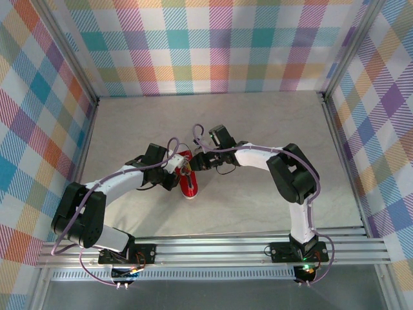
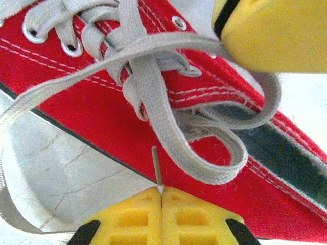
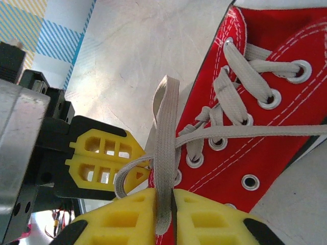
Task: Tie the shoes
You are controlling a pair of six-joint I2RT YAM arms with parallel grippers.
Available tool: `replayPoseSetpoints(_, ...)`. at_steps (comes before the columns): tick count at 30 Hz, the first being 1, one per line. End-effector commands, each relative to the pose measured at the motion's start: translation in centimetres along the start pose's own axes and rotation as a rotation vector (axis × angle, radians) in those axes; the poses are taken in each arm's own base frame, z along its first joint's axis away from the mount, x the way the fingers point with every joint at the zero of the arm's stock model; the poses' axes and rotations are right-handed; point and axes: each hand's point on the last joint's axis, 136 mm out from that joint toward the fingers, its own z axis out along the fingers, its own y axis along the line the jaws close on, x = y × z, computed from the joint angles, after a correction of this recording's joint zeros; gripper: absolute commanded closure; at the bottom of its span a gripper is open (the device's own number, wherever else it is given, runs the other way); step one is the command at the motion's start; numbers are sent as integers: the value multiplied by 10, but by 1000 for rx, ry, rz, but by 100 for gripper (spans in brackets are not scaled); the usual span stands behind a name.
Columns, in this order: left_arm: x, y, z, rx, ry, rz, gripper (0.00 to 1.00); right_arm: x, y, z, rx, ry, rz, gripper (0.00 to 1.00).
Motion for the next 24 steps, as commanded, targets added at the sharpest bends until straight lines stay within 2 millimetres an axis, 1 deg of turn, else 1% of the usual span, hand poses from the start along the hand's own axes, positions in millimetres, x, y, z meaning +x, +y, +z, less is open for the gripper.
replayPoseSetpoints(1, -7, -6, -4, 12, -35, 52, 100, -9, 7, 3, -32, -18, -5, 86)
replayPoseSetpoints(7, -14, -11, -7, 15, -43, 84, 100, -11, 8, 2, -33, -23, 10, 85)
replayPoseSetpoints(12, -26, -16, -15, 19, -78, 104, 100, -13, 6, 1, -25, -31, 21, 83)
replayPoseSetpoints(15, -34, -17, -20, 15, -110, 106, 100, -15, 7, 0, -34, -40, 35, 80)
replayPoseSetpoints(17, -35, -17, -21, 14, -117, 101, 100, -17, 7, -2, -47, -50, 50, 79)
replayPoseSetpoints(19, -45, -16, -23, 8, -157, 108, 100, -19, 7, -5, -51, -61, 60, 76)
replayPoseSetpoints(24, -47, -16, -23, 9, -165, 115, 100, -23, 7, -13, -46, -78, 85, 69)
